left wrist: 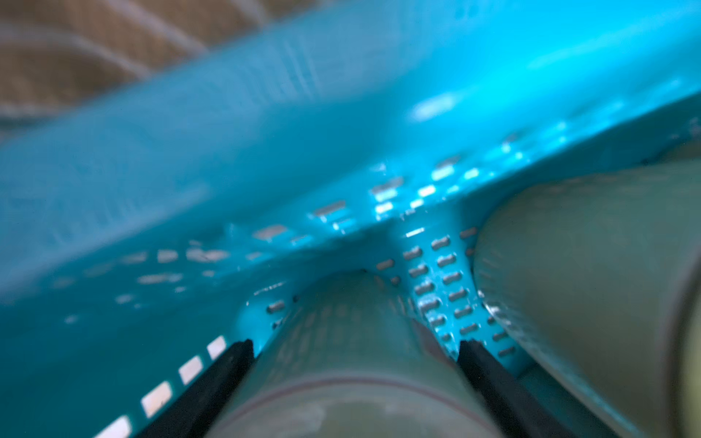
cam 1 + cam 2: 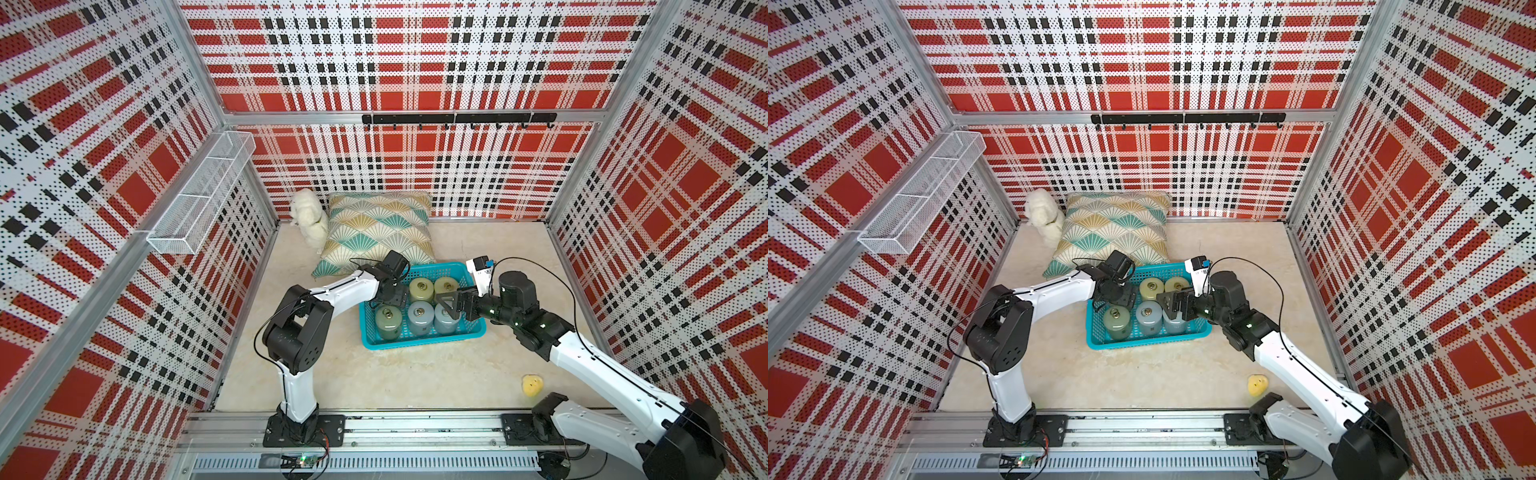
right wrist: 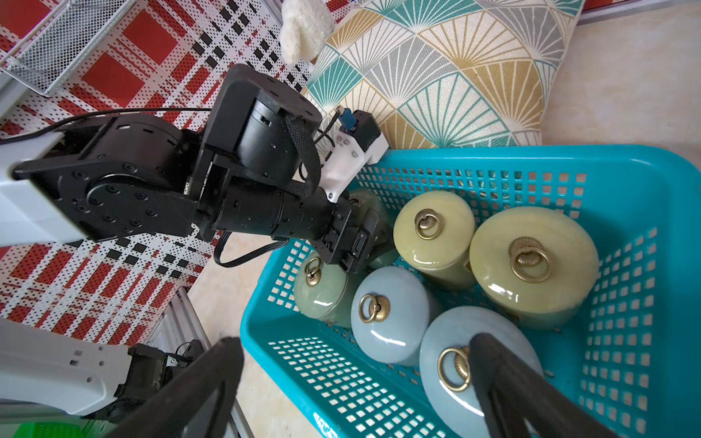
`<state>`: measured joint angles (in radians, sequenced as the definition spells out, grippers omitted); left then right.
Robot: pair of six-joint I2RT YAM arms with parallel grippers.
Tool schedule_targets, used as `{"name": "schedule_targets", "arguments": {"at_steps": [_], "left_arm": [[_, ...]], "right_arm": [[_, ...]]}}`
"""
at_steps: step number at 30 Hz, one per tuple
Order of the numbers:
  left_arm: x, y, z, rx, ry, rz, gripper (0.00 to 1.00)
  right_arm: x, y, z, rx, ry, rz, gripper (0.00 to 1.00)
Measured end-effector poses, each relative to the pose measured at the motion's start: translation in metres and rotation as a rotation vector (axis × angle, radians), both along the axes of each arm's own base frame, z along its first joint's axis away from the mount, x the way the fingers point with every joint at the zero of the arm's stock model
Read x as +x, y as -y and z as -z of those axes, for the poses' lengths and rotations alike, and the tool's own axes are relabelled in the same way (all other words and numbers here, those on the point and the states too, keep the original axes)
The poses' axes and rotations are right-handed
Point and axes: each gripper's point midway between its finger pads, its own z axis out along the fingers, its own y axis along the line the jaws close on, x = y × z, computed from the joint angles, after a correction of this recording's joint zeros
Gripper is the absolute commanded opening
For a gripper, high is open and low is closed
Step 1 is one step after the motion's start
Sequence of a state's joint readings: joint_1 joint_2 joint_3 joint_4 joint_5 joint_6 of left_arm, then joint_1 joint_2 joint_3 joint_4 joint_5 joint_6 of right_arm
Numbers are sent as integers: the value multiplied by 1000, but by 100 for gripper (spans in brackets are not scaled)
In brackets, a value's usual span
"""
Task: Take the tea canister out of the basket
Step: Pick up the tea canister from the basket.
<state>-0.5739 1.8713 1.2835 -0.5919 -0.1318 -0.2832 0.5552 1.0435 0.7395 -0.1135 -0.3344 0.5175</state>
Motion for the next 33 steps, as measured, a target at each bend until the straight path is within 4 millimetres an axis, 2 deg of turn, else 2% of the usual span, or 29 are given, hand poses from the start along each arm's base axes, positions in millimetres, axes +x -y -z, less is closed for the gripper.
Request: {"name": "schedule_targets", "arguments": {"at_steps": [6, 10, 17, 22, 27, 30, 33], "left_arm": [[-8, -1, -6, 31, -32, 4, 70], [-5, -2, -18, 40, -25, -1, 71], [5, -1, -62, 12, 51, -22, 71], [7, -8, -99, -21, 116, -55, 71], [7, -37, -132, -39, 172, -129, 71], [7, -64, -147, -53, 203, -194, 71], [2, -95, -153, -43, 220, -264, 71]], "right_arm": [[1, 0, 2, -4, -3, 4, 100], [2, 0, 4, -8, -7, 5, 100], [1, -6, 8, -16, -13, -4, 100], [-5, -18, 16, -36, -23, -34, 100], [-13, -29, 24, -56, -36, -66, 100], [-15, -33, 27, -60, -41, -77, 100], [-16, -36, 29, -64, -45, -85, 100]]}}
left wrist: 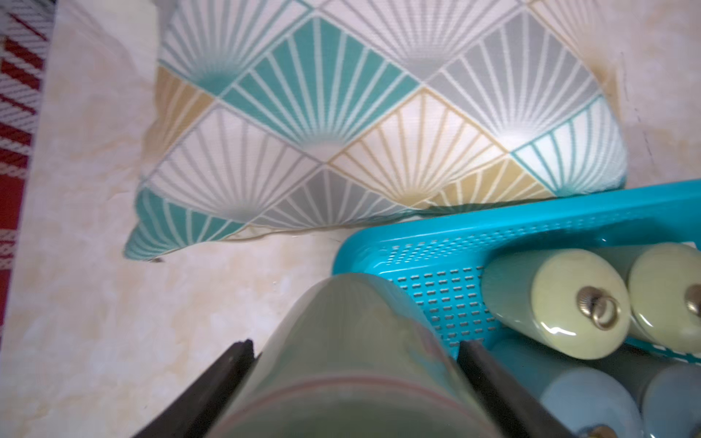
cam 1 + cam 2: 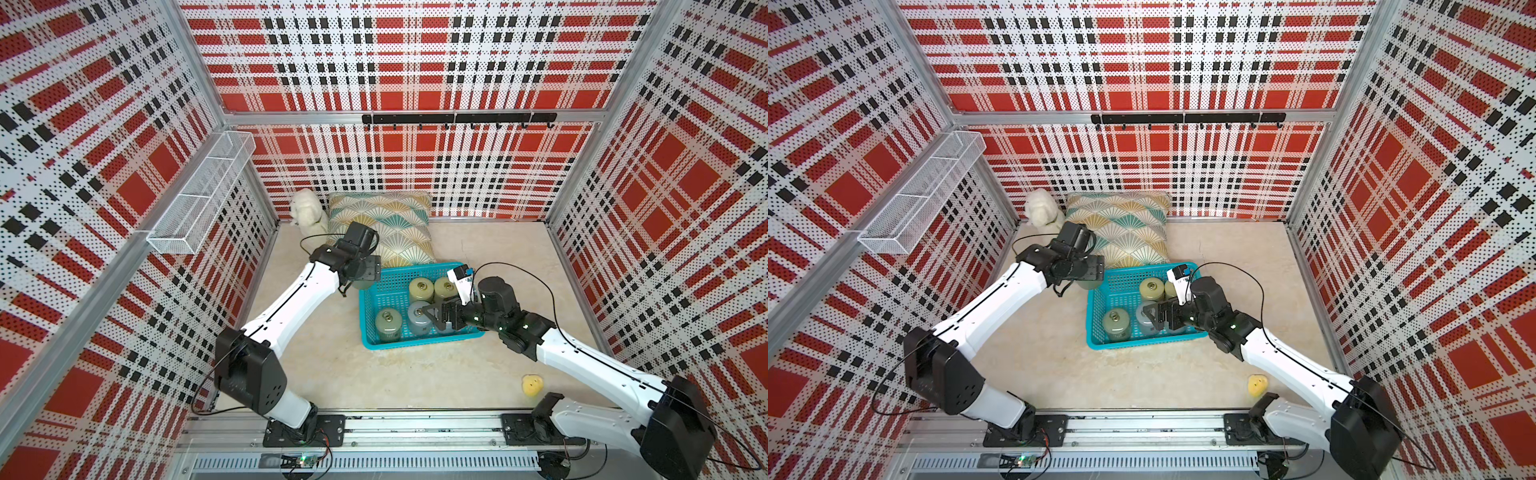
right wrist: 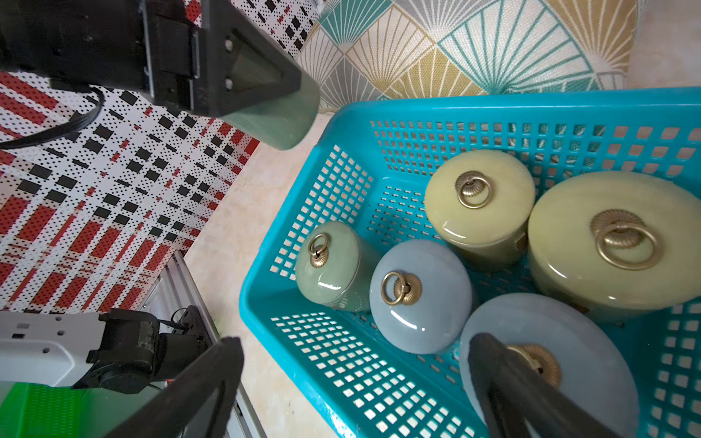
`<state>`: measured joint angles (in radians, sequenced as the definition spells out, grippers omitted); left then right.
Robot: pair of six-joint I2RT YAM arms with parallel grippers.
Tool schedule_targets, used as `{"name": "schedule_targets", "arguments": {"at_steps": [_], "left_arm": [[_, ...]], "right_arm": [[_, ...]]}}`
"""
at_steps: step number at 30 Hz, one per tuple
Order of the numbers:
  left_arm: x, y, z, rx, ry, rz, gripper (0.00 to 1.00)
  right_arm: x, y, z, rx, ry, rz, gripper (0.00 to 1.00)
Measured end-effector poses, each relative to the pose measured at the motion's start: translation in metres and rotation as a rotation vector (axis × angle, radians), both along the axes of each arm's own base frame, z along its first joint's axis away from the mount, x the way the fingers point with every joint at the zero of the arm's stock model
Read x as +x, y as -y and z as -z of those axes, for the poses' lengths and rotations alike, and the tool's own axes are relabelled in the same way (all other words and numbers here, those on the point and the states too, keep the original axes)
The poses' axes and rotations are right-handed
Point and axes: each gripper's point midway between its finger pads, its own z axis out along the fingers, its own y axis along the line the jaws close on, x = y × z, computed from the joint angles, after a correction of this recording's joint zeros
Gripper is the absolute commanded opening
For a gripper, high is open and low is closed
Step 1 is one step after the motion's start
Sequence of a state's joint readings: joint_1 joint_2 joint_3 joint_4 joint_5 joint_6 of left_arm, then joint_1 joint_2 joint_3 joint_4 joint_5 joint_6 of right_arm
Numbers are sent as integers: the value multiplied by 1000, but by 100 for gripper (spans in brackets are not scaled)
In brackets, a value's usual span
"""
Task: Take the tea canister out of the basket
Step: Pick up the tea canister from the basket, then place the tea canister at the center of the board.
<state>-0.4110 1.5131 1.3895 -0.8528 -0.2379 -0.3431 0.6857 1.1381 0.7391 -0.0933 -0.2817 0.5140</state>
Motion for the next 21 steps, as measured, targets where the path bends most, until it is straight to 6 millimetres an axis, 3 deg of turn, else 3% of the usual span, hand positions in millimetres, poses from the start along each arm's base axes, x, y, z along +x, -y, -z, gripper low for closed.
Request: {"name": "schedule_targets", "arguments": {"at_steps": [5, 10, 16, 21], "left_arm": [[-15, -49, 17, 17, -24, -118, 72], [-35, -84, 60, 28, -95, -211, 71], [-45, -95, 99, 26, -153, -252, 71], [-26, -89, 113, 5, -133, -256, 72]], "right_arm": [[-1, -4, 3, -6, -2, -8, 100], [-3, -7, 6, -9, -6, -16, 100], [-3, -9, 9, -15, -12, -20, 100], [-3, -10, 11, -20, -16, -21, 100]]}}
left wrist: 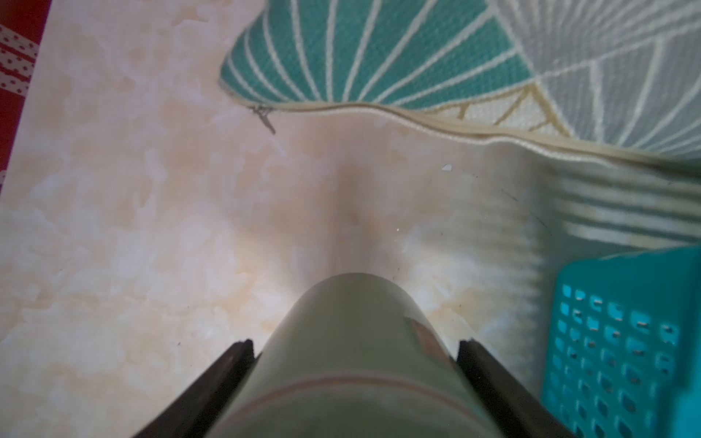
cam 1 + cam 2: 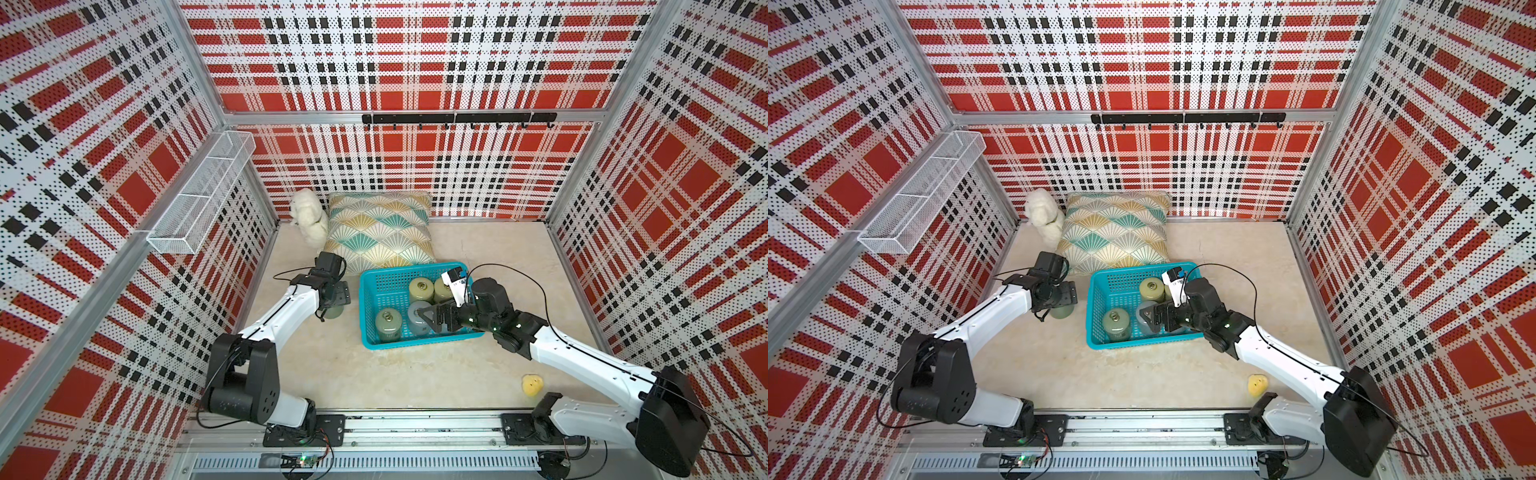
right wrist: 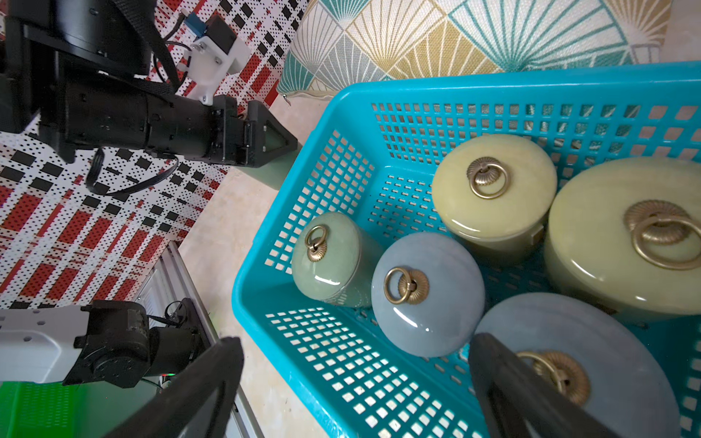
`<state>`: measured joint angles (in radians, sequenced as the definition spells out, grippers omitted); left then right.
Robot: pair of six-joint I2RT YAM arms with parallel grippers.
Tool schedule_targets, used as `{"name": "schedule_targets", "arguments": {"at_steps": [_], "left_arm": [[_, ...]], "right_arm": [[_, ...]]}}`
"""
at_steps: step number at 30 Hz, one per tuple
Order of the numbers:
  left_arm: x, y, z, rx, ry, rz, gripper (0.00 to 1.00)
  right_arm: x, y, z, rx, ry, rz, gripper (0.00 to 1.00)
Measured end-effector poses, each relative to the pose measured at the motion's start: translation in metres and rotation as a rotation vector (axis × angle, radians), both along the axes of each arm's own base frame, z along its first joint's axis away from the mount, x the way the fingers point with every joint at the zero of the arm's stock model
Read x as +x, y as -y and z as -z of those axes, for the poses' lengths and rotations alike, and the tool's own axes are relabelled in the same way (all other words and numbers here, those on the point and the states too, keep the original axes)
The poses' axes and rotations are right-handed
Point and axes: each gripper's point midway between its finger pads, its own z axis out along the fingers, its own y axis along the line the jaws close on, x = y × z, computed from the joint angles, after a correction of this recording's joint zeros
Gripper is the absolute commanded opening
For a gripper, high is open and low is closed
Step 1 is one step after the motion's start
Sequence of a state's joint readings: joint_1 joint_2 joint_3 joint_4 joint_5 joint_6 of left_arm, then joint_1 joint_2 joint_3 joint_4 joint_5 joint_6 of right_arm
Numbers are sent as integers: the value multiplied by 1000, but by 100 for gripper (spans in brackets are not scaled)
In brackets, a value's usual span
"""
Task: Take the tea canister out of the basket
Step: Place the tea canister at the center of the board.
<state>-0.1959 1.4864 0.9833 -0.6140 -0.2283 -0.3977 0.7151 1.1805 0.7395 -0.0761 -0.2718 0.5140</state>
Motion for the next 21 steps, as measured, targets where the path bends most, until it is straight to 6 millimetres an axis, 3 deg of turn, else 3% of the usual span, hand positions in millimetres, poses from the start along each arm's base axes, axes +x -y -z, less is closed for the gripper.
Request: {"name": "schedule_targets", "arguments": {"at_steps": [11, 21], "left_arm": [[20, 10, 41, -16, -32, 7, 74], [23, 21, 45, -22, -27, 34, 84]], "right_arm": [[1, 0, 0, -5, 4, 6, 100], [2, 1, 1, -9, 5, 13, 100]]}}
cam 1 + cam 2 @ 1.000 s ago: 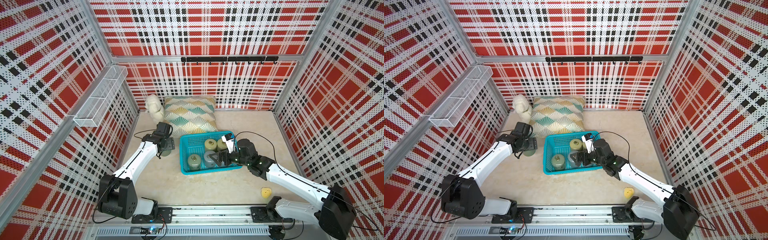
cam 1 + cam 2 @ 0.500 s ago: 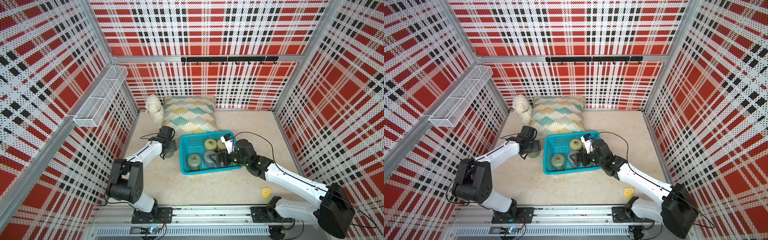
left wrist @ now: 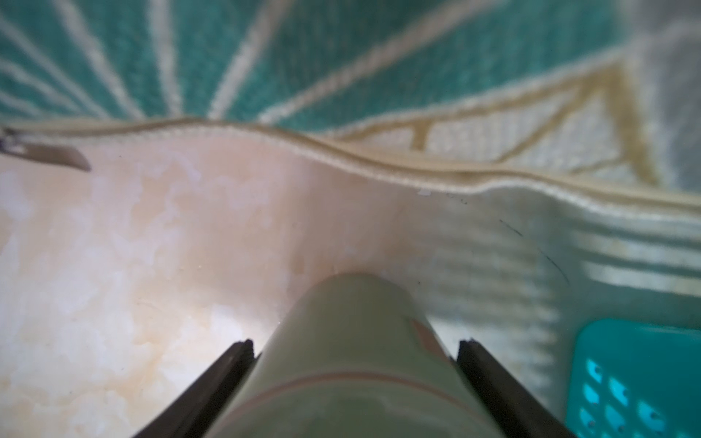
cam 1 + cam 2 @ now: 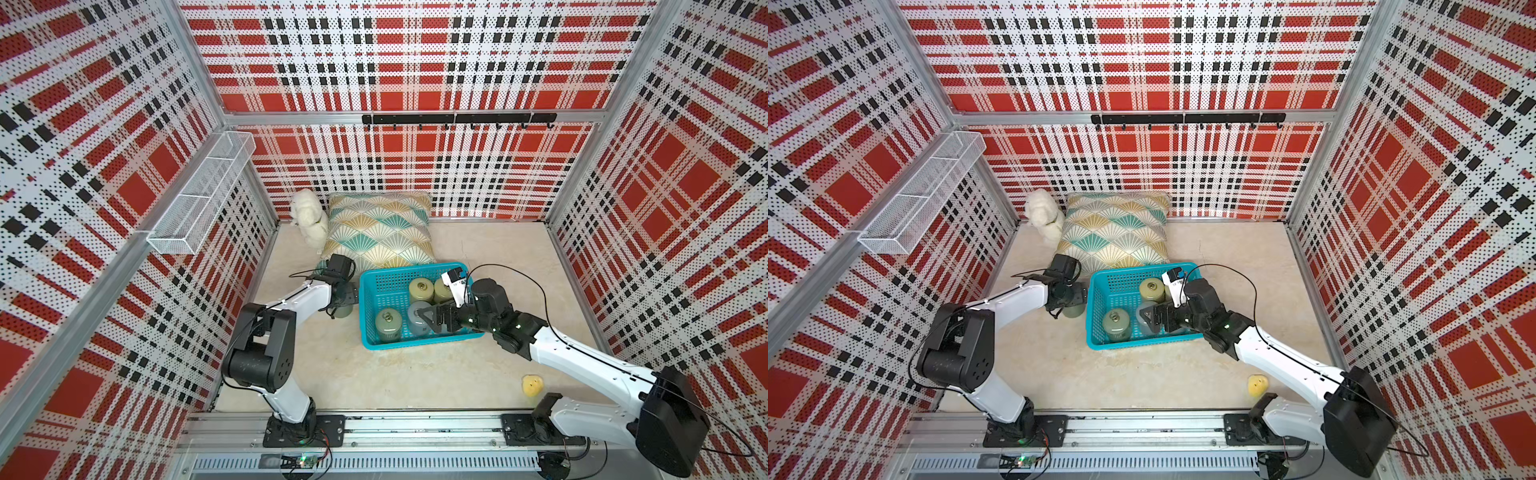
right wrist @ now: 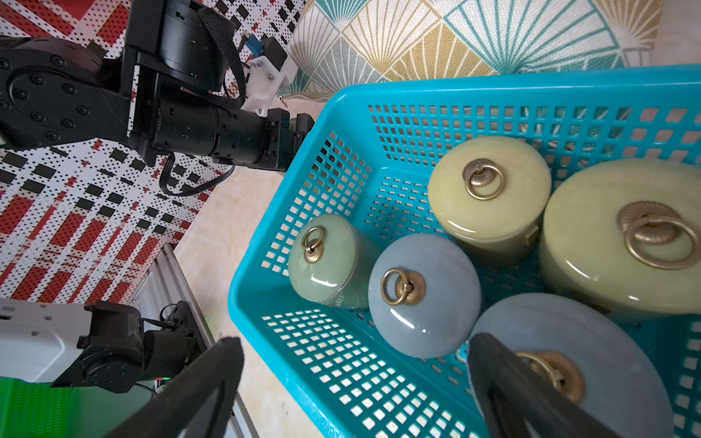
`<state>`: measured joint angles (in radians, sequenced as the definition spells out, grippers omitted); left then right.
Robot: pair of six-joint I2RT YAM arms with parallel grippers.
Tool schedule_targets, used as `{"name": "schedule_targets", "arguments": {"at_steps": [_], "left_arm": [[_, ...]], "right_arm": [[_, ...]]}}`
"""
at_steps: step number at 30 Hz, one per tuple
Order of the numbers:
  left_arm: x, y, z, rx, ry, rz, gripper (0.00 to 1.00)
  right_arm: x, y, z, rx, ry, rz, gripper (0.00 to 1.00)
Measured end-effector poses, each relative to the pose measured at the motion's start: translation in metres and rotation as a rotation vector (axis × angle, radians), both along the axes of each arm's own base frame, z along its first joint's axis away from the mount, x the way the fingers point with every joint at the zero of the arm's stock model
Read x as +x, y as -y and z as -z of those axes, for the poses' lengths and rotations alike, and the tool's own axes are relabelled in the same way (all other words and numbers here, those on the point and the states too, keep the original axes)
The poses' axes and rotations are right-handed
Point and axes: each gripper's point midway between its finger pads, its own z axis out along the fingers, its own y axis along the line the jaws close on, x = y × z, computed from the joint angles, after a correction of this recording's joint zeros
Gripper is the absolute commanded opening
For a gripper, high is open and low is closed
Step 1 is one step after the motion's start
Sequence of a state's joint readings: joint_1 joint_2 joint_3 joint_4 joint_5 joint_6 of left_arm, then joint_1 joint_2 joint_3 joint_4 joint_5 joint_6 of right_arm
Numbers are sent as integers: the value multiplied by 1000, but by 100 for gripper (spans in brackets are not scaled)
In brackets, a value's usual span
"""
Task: Take the tea canister out of the basket
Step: Place the tea canister at the center of the board.
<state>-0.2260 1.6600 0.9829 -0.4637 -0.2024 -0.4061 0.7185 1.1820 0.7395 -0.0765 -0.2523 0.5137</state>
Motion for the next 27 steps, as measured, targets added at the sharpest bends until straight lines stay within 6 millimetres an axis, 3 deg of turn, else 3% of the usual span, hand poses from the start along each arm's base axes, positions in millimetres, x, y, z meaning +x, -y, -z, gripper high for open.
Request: {"name": "schedule_targets", "arguments": {"at_steps": [3, 4, 5, 15, 21, 27], "left_arm": [[0, 0, 0, 1, -1, 2, 88], [0, 0, 0, 2, -1, 4, 98], [0, 0, 0, 5, -1, 6, 100], [-2, -4, -12, 22, 16, -2, 99], [-1, 14, -66, -33, 167, 36, 99], [-6, 31, -126, -99, 337, 81, 99]], "right_arm": [[1, 0, 1, -2, 0, 3, 100], [1, 0, 1, -3, -1, 3, 100], [1, 0, 1, -4, 0, 5, 100], [6, 4, -1, -26, 22, 28, 100], [15, 8, -9, -53, 46, 72, 100], [37, 13, -28, -97, 71, 165, 100]]}}
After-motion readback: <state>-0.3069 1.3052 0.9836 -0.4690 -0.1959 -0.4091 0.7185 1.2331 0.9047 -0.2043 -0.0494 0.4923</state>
